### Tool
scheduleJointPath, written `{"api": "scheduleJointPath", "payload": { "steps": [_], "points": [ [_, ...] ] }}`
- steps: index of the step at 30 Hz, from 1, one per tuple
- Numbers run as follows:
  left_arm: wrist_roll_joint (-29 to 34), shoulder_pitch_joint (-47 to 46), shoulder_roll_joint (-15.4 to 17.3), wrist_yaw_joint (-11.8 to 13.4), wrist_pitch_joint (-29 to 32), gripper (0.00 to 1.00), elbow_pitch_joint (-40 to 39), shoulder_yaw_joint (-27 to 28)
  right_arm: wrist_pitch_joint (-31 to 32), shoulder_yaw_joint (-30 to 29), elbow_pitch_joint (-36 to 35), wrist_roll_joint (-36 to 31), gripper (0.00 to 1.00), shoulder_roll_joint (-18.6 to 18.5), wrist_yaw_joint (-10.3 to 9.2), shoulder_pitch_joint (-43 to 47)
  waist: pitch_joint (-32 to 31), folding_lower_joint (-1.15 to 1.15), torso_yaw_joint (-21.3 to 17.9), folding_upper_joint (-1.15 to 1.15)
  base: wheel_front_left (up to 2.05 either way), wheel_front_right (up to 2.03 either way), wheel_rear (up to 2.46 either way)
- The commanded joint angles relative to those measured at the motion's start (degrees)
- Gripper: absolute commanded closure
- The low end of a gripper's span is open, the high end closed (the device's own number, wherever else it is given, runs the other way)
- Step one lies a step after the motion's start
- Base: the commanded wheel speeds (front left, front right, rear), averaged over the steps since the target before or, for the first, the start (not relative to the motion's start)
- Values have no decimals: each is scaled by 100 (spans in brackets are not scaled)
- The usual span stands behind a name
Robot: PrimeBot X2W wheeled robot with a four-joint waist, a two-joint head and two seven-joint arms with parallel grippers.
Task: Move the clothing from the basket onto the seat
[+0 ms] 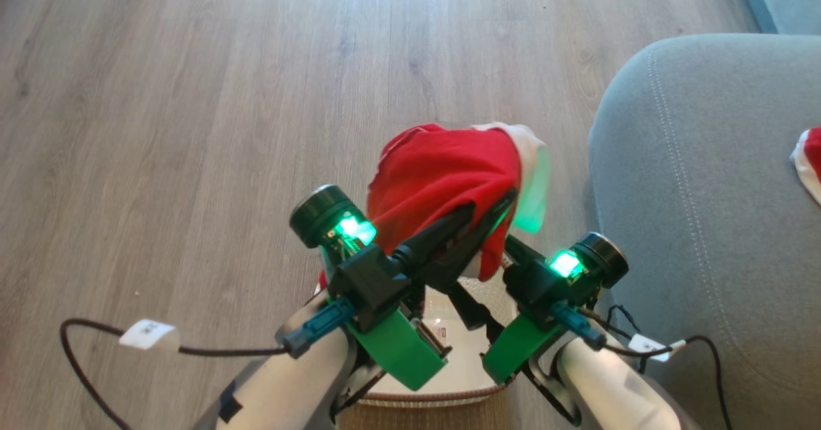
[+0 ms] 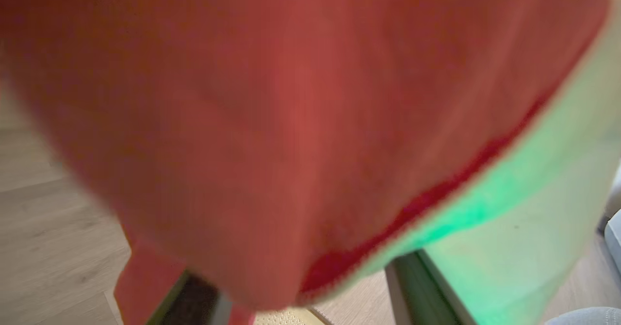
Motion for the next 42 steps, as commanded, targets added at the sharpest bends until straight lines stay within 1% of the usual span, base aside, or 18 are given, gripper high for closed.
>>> {"api": "scheduleJointPath", "payload": {
  "steps": [1, 8, 9, 10, 11, 18, 24, 25, 26, 27, 28, 35, 42],
  "points": [
    [-48, -340, 9, -8, -25, 100, -144, 124, -37, 35, -223, 266, 0, 110, -1, -300, 9, 0, 47, 0, 0, 0, 0],
    [-108, -363, 26, -8, -25, 100, -91, -27, -37, 1, -375, 815, 0, 113, -1, -357, -18, 0, 168, 0, 0, 0, 0],
    [-115, -366, 33, -8, -25, 100, -86, -42, -37, 22, -365, 883, 2, 113, -1, -358, -24, 0, 188, 0, 0, 0, 0],
    [-121, -366, 40, -8, -25, 100, -80, -46, -37, 27, -346, 948, 74, 114, -1, -360, -29, 0, 204, 0, 0, 0, 0],
    [-125, -365, 45, -8, -25, 100, -74, -48, -37, 17, -350, 1024, 100, 114, -1, -360, -35, 0, 222, 0, 0, 0, 0],
    [-140, -352, 79, -8, -25, 100, -50, -43, -37, -87, -410, 1599, 100, 114, -1, -282, -70, 0, 318, 0, 0, 0, 0],
    [-154, -315, 90, -8, -25, 100, -40, -28, -37, -292, -678, 2006, 100, 114, -1, -228, -80, 0, 333, 0, 0, 0, 0],
    [-156, -308, 88, -8, -25, 79, -39, -26, -37, -346, -728, 2061, 100, 114, -1, -220, -82, 0, 335, 0, 0, 0, 0],
    [-156, -303, 85, -8, -25, 50, -39, -20, -37, -404, -780, 2098, 100, 114, -1, -212, -86, 0, 339, 0, 0, 0, 0],
    [-153, -295, 77, -8, -25, 12, -41, -7, -37, -462, -829, 2126, 100, 114, -1, -203, -88, 0, 342, 0, 0, 0, 0],
    [-150, -285, 66, -8, -25, 0, -42, 13, -37, -522, -876, 2138, 100, 114, -1, -194, -91, 0, 347, 0, 0, 0, 0],
    [-145, -248, 18, -8, -25, 0, -51, 68, -37, -969, -1154, 2099, 100, 115, -1, -122, -103, 0, 380, 0, 0, 0, 0],
    [-119, -182, 73, -8, -25, 0, -37, 88, -37, -1348, -1419, 1910, 100, 115, -1, -83, -123, 0, 395, 0, 0, 0, 0]
  ]
}}
